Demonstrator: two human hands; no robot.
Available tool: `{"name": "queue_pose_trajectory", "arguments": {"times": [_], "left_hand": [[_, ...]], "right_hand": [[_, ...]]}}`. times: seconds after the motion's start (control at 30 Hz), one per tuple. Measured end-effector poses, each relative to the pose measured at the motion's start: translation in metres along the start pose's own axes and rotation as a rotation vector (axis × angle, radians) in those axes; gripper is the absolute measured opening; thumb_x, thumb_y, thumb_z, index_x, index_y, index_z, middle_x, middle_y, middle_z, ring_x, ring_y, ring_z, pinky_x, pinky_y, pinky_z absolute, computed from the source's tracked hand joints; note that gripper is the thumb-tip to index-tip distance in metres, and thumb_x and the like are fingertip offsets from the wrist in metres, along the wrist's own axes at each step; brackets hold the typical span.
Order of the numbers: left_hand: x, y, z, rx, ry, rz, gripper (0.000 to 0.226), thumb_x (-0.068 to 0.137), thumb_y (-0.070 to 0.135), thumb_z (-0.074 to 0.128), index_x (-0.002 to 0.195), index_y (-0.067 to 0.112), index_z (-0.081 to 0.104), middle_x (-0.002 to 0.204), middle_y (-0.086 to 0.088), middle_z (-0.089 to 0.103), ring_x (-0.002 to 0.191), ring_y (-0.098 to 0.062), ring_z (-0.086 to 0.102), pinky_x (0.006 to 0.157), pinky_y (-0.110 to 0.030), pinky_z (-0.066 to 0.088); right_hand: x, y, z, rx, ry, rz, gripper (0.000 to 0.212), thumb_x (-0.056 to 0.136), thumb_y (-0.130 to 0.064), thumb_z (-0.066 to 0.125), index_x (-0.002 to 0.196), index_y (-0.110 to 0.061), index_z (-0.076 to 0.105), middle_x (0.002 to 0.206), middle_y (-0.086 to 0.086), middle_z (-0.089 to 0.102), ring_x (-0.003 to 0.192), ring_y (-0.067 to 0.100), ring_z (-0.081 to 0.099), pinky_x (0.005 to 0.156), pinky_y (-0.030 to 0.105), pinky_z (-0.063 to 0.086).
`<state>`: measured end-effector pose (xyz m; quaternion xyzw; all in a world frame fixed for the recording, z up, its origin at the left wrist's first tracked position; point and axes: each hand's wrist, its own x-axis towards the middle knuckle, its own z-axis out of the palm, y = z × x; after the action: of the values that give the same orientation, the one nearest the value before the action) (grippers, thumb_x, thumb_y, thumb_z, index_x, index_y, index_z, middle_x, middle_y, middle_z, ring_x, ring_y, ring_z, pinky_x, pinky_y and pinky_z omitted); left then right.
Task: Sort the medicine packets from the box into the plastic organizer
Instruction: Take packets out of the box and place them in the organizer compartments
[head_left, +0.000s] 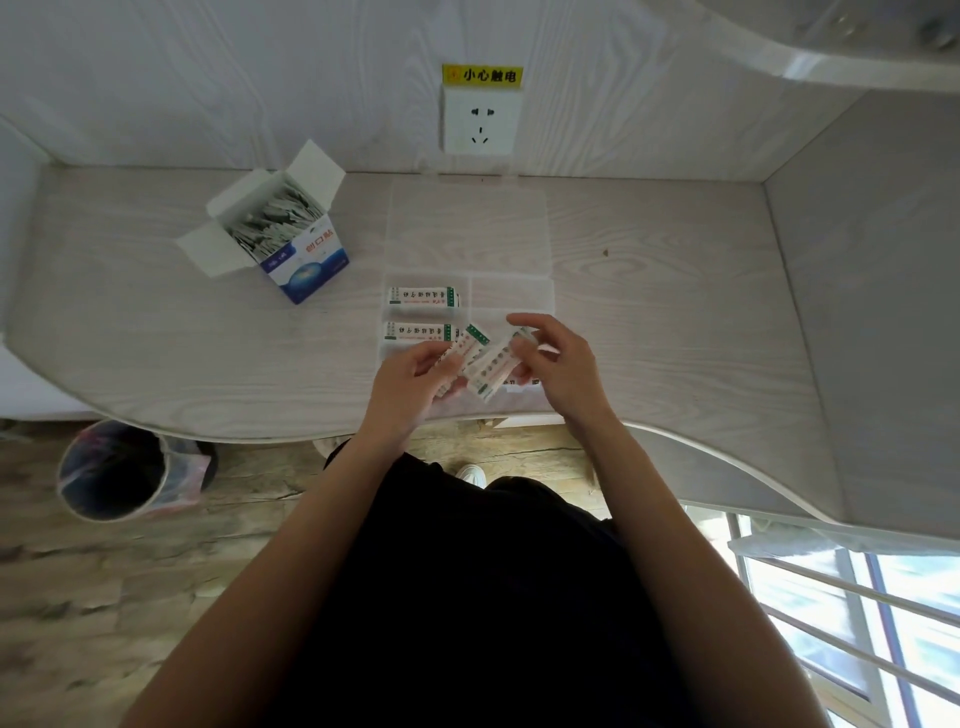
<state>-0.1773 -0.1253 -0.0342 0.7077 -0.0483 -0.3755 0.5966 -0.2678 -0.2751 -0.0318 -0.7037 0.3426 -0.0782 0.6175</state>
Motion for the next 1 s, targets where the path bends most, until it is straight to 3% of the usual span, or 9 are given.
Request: {"name": "queue_pose_trajectory", "arguments": {"times": [0.1,0.23,0.3,0.43,0.6,0.73,0.9,1.0], "left_hand": [[0.003,-0.003,-0.008,0.033,0.102,0.057,0.011,0.088,0.014,0.062,0.098,0.013,0.067,0.087,-0.006,0.072,0.076,-0.017,0.070,0.072,-0.028,0.056],[0.005,-0.006,-0.016,0.043,0.147,0.079,0.015,0.087,0.013,0.064,0.101,0.013,0.067,0.090,-0.007,0.072,0.074,-0.011,0.069,0.064,-0.017,0.054],[0.004,-0.005,-0.016,0.067,0.152,0.089,0.017,0.086,0.014,0.065,0.103,0.012,0.066,0.091,-0.004,0.071,0.076,-0.009,0.067,0.060,-0.013,0.050],[0.003,-0.004,-0.014,0.086,0.159,0.114,0.020,0.085,0.012,0.065,0.105,0.009,0.064,0.096,-0.003,0.068,0.079,-0.007,0.065,0.058,-0.011,0.050],[0.004,-0.004,-0.012,0.139,0.183,0.121,0.016,0.085,0.012,0.066,0.097,0.012,0.056,0.100,0.000,0.065,0.082,-0.007,0.065,0.060,-0.012,0.052],[0.006,-0.004,-0.011,0.159,0.171,0.128,0.014,0.085,0.010,0.065,0.095,0.010,0.056,0.103,-0.005,0.066,0.080,-0.007,0.065,0.059,-0.011,0.051],[0.007,-0.008,-0.013,0.173,0.167,0.113,0.014,0.085,0.012,0.065,0.096,0.011,0.057,0.110,-0.010,0.066,0.091,-0.016,0.065,0.063,-0.014,0.054],[0.007,-0.007,-0.010,0.205,0.149,0.111,0.017,0.083,0.013,0.068,0.095,0.011,0.057,0.108,-0.008,0.066,0.093,-0.018,0.065,0.063,-0.014,0.054]], "right_hand": [[0.003,0.003,-0.020,-0.072,0.118,-0.032,0.011,0.091,-0.006,0.056,0.097,-0.012,0.062,0.088,-0.002,0.059,0.061,0.011,0.068,0.068,0.038,0.059],[0.003,0.009,-0.029,-0.221,0.099,-0.058,0.016,0.089,-0.010,0.061,0.085,-0.024,0.056,0.090,-0.004,0.060,0.063,0.019,0.070,0.066,0.044,0.057],[0.002,0.014,-0.027,-0.359,0.065,-0.087,0.014,0.088,-0.018,0.063,0.083,-0.029,0.056,0.087,-0.004,0.063,0.068,0.017,0.068,0.065,0.039,0.055],[0.003,0.023,-0.025,-0.571,-0.007,-0.187,0.007,0.089,-0.023,0.060,0.095,-0.023,0.064,0.085,-0.012,0.061,0.072,-0.002,0.054,0.067,0.023,0.044],[0.008,0.027,-0.019,-0.699,0.005,-0.225,0.010,0.091,-0.023,0.057,0.092,-0.020,0.066,0.085,-0.005,0.065,0.075,0.009,0.050,0.070,0.031,0.044],[0.011,0.021,-0.011,-0.656,0.023,-0.223,0.009,0.091,-0.022,0.057,0.092,-0.018,0.066,0.078,-0.010,0.057,0.073,0.011,0.048,0.066,0.027,0.040],[0.010,0.022,-0.008,-0.989,-0.006,-0.372,0.010,0.087,-0.024,0.062,0.085,-0.020,0.071,0.083,-0.004,0.064,0.082,0.015,0.052,0.064,0.022,0.033],[0.008,0.023,-0.004,-1.134,0.101,-0.521,0.005,0.072,-0.017,0.078,0.069,-0.019,0.074,0.072,-0.002,0.064,0.067,0.017,0.058,0.057,0.016,0.030]]}}
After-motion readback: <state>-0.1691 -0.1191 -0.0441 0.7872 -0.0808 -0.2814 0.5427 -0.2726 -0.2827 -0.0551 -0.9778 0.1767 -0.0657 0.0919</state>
